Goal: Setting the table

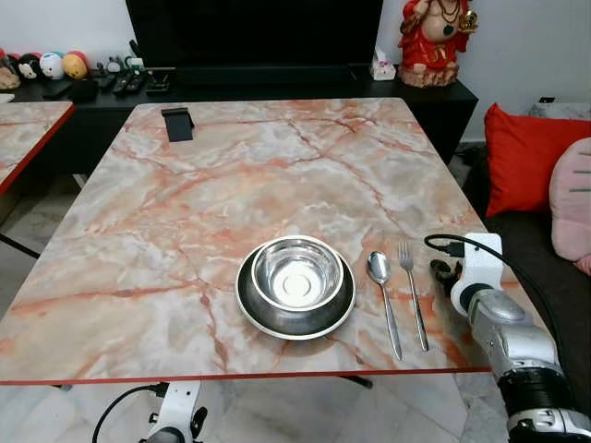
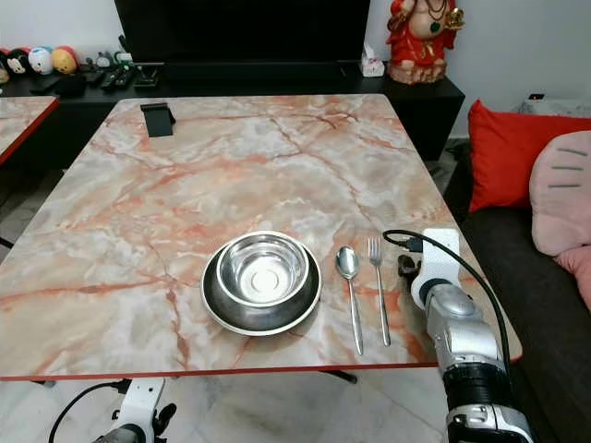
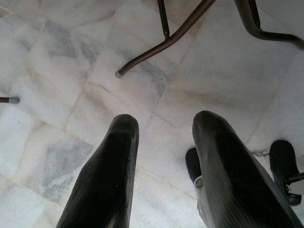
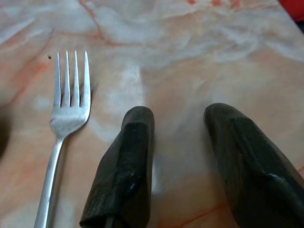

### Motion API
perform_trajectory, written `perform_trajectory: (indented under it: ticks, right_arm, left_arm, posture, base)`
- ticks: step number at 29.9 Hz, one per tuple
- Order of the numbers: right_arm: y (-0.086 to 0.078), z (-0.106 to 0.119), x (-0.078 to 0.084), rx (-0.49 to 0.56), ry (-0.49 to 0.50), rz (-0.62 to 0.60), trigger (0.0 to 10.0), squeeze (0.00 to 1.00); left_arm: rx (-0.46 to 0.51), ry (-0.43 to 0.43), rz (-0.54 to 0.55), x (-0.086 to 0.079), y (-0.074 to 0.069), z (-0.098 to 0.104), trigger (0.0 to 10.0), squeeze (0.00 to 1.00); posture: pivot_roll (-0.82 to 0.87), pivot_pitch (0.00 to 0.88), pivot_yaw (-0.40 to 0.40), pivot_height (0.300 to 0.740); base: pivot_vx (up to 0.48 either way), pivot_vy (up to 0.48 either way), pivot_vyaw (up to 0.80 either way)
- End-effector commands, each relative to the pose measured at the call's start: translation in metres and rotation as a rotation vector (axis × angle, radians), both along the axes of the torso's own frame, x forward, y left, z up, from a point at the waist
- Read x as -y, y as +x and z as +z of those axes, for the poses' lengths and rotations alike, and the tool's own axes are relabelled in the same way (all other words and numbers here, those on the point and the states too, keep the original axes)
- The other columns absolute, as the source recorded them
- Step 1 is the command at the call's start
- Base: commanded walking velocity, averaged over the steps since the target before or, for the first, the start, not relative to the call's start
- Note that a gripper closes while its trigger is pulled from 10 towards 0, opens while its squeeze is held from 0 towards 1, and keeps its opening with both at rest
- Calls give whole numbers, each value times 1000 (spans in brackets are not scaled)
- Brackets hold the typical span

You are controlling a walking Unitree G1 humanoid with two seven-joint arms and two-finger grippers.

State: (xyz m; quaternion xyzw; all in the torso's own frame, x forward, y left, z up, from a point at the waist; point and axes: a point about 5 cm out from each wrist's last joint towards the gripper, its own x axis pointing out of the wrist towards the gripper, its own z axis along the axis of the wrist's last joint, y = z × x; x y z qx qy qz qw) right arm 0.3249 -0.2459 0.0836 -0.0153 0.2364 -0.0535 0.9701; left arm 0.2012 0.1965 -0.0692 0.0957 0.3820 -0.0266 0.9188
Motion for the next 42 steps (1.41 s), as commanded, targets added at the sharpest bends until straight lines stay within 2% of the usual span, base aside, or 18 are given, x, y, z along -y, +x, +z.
perform_trajectory:
  ticks: [1, 14, 42]
  right_arm:
    - [2, 1, 0, 2, -9, 15, 10000, 0]
    - [3, 0, -10, 5, 9, 68, 10000, 0]
    - [5, 1, -20, 28, 26, 106, 10000, 0]
  left_arm:
    - [-27, 5, 7, -3, -5, -3, 10000, 0]
    - [-27, 8, 6, -4, -5, -2, 10000, 0]
    - [-13, 8, 2, -3, -2, -1, 10000, 0]
  posture:
    - [-45, 0, -7, 740]
    - [-43, 0, -5, 740]
    - [-39, 0, -8, 740]
  base:
    - [0, 0, 0]
    - [0, 0, 0]
    - [0, 0, 0]
